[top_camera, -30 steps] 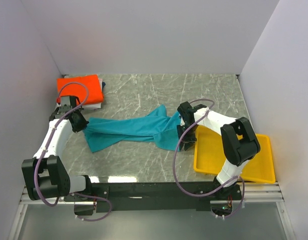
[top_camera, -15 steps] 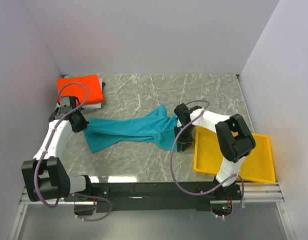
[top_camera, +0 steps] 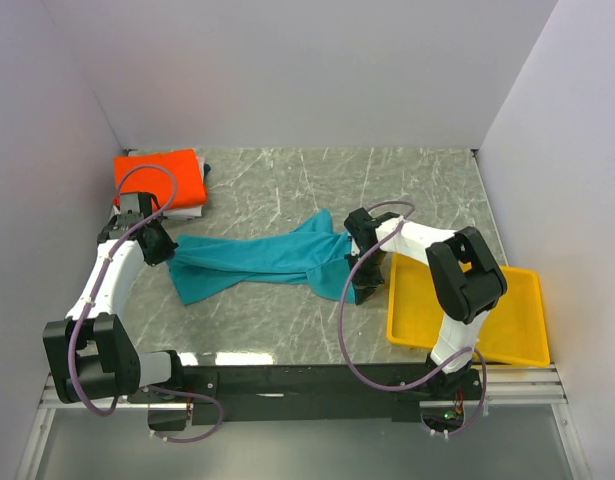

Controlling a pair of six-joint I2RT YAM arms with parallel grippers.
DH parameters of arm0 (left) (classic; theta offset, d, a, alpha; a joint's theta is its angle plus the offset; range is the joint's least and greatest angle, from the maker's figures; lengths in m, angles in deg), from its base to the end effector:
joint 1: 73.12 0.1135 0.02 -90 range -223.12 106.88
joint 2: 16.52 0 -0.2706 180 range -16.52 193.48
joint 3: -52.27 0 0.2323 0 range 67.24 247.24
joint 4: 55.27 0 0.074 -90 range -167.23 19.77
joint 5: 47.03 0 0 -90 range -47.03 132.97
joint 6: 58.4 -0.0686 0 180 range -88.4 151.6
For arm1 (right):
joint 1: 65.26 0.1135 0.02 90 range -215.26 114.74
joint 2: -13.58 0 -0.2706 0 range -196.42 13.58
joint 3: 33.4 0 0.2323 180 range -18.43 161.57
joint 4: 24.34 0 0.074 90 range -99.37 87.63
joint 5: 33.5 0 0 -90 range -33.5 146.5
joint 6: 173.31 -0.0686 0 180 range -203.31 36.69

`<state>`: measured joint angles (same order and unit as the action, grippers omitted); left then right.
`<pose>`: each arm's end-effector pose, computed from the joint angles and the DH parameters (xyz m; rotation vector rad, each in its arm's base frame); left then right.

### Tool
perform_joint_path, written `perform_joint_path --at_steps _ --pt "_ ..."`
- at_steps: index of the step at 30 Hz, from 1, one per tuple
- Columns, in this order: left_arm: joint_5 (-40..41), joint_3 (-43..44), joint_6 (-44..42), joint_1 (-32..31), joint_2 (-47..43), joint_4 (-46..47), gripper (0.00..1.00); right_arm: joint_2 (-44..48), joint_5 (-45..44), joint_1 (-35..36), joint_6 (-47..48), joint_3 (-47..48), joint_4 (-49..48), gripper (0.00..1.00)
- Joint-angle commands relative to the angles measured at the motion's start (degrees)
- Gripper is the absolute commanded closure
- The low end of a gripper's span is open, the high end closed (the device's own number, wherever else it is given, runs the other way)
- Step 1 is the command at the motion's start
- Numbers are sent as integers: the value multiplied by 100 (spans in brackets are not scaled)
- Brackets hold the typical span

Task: Fold and stack the t-shirts
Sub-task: Flatten the tshirt out

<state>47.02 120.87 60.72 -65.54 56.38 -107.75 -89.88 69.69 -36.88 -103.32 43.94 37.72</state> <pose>0.2473 0.0378 0.2356 -0.8312 2.4201 -0.0538 0.2530 0.1545 0.1337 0.2287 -3.0486 -0.3423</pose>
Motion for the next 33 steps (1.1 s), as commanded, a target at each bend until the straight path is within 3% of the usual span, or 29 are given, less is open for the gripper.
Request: perform_joint_path --at_steps 1,7,12,17,22,28,33 --pt "-115 25 -152 25 -171 139 100 -139 43 71 58 73 -394 100" --pt "-230 -45 -232 25 -373 183 100 396 17 -8 24 354 0 100" --pt "-151 165 -197 25 -689 201 100 1161 -53 -359 -21 1285 572 100" --pt "-238 683 -83 16 -874 271 100 1285 69 -825 67 2883 1170 100" --pt "-256 1763 128 25 -910 394 100 1109 131 -1141 138 4709 1399 100" --pt "-353 3074 278 16 -953 333 100 1126 17 -1238 225 6347 1111 100" --pt "-248 3373 454 16 -1550 552 100 2083 -114 -1239 375 6086 -75 100"
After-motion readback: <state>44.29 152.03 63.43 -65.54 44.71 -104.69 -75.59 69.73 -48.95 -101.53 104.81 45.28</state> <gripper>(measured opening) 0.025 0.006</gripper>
